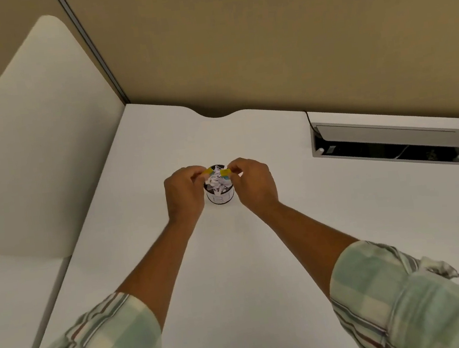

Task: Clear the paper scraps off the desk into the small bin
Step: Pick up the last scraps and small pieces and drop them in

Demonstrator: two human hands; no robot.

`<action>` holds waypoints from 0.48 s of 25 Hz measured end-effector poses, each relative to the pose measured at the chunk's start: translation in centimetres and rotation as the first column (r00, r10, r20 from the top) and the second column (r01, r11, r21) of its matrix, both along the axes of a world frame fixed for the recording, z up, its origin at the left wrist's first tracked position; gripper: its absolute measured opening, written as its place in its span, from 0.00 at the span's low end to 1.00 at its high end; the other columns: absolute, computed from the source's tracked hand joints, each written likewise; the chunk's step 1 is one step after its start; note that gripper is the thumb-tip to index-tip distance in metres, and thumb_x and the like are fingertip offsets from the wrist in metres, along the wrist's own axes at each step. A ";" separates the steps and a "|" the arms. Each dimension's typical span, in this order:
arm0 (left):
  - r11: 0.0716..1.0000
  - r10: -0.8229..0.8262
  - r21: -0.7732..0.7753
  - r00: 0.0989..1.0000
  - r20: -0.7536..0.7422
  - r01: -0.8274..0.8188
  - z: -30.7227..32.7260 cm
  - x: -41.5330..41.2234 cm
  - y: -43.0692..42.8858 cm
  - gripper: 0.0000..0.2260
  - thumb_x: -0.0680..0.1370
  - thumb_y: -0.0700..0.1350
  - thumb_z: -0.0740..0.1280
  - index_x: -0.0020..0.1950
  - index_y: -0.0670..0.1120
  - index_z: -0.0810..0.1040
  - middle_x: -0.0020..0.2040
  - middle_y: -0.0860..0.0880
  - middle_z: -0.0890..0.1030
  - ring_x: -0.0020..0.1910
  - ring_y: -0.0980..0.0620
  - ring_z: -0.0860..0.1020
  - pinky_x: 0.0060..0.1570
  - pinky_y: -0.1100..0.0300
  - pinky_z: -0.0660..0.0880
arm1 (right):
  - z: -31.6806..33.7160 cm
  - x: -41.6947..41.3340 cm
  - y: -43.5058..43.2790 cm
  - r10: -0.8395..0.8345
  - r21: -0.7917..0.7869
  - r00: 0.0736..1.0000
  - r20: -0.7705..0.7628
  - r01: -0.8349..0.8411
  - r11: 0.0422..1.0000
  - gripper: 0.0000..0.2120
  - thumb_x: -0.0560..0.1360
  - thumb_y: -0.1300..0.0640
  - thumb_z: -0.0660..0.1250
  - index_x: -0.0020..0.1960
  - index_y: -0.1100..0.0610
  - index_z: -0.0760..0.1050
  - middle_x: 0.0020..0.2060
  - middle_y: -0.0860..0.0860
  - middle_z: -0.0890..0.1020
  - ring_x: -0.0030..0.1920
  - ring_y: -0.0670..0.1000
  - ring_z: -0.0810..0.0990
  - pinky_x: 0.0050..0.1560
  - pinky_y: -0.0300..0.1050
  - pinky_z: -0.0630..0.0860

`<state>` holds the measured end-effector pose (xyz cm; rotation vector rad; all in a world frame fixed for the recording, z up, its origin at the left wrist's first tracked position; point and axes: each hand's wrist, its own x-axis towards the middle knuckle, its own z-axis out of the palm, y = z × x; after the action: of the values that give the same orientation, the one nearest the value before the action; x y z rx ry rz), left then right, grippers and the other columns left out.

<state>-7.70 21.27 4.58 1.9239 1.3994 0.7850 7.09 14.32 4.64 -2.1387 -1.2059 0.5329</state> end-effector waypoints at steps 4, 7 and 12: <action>0.995 -0.092 -0.052 0.987 -0.131 0.085 -1.8 1.4 0.9 0.06 0.76 0.39 0.71 0.49 0.45 0.88 0.47 0.47 0.87 0.46 0.49 0.84 0.47 0.61 0.78 | -0.8 -0.5 1.8 0.077 -0.146 0.976 0.203 -0.048 0.988 0.10 0.79 0.57 0.60 0.49 0.50 0.80 0.41 0.48 0.82 0.42 0.51 0.80 0.39 0.47 0.79; 0.988 -0.098 -0.140 0.958 -0.269 0.061 -3.1 1.9 1.3 0.06 0.77 0.43 0.71 0.51 0.47 0.88 0.52 0.45 0.83 0.50 0.46 0.81 0.49 0.53 0.80 | -1.8 -0.5 2.0 0.201 -0.254 0.924 0.324 -0.119 0.960 0.10 0.78 0.59 0.61 0.48 0.51 0.80 0.40 0.50 0.82 0.43 0.54 0.80 0.40 0.47 0.76; 0.997 -0.058 -0.070 0.830 -0.555 0.024 -4.2 2.3 1.0 0.08 0.79 0.48 0.68 0.52 0.49 0.87 0.53 0.45 0.77 0.52 0.44 0.75 0.49 0.49 0.78 | -3.0 -0.8 2.0 0.343 -0.348 0.810 0.475 -0.185 0.919 0.10 0.75 0.63 0.63 0.50 0.51 0.79 0.40 0.51 0.83 0.44 0.55 0.78 0.43 0.46 0.64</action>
<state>-5.36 22.32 0.36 2.2296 1.6782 0.1406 6.30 16.30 1.65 -2.4714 -1.8557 0.2390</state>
